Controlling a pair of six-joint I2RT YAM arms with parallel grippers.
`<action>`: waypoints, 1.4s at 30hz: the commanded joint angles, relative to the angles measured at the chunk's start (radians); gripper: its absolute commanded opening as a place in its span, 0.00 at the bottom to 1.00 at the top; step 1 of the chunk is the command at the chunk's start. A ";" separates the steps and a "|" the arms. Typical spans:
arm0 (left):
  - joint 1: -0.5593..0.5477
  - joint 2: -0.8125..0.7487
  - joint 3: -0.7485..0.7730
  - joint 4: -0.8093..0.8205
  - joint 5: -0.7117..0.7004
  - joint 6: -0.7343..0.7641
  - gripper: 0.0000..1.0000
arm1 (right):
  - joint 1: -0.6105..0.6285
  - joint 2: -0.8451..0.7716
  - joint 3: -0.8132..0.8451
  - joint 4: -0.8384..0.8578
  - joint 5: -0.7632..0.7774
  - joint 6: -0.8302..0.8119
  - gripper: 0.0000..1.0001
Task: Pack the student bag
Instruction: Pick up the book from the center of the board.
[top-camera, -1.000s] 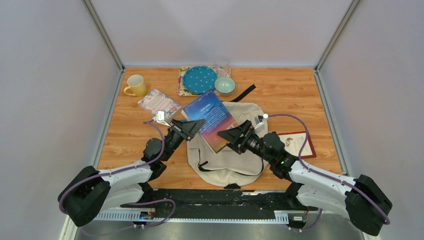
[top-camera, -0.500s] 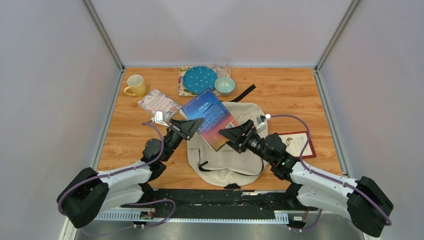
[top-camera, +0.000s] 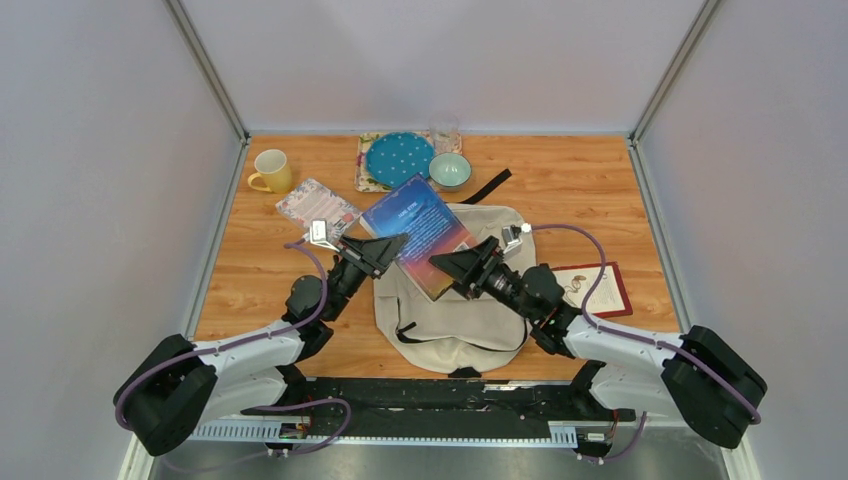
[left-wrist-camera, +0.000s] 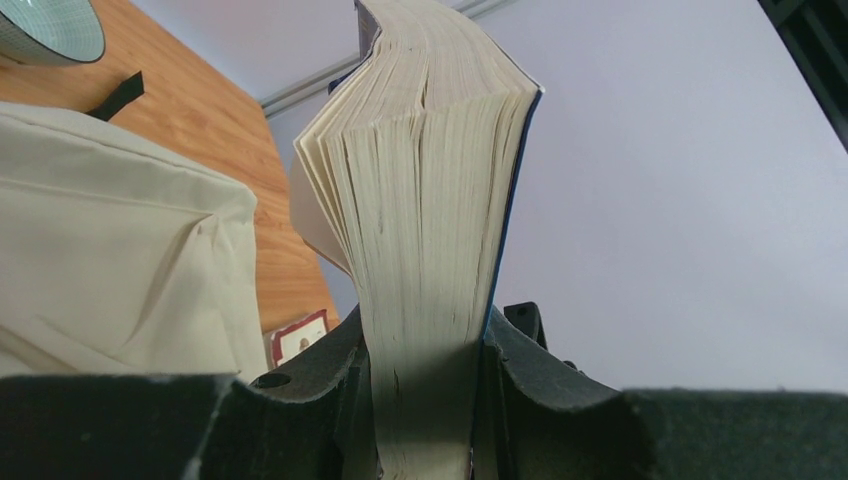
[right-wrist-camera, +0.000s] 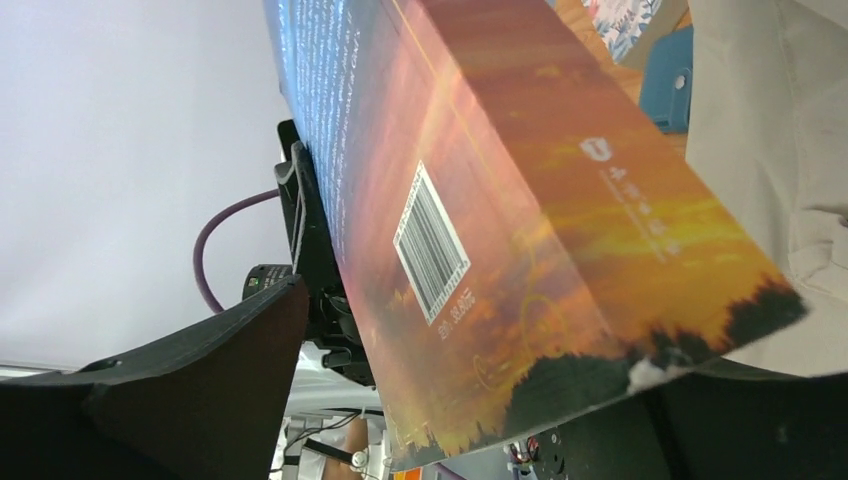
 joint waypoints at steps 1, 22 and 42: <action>-0.006 -0.044 0.033 0.535 -0.008 -0.053 0.00 | 0.001 -0.057 0.010 0.124 -0.004 -0.014 0.82; -0.004 -0.222 0.408 -0.975 0.282 0.563 0.75 | 0.001 -0.672 0.074 -0.771 0.339 -0.233 0.00; -0.417 0.170 0.692 -1.386 0.213 1.154 0.79 | 0.000 -0.931 0.439 -1.753 0.806 -0.232 0.00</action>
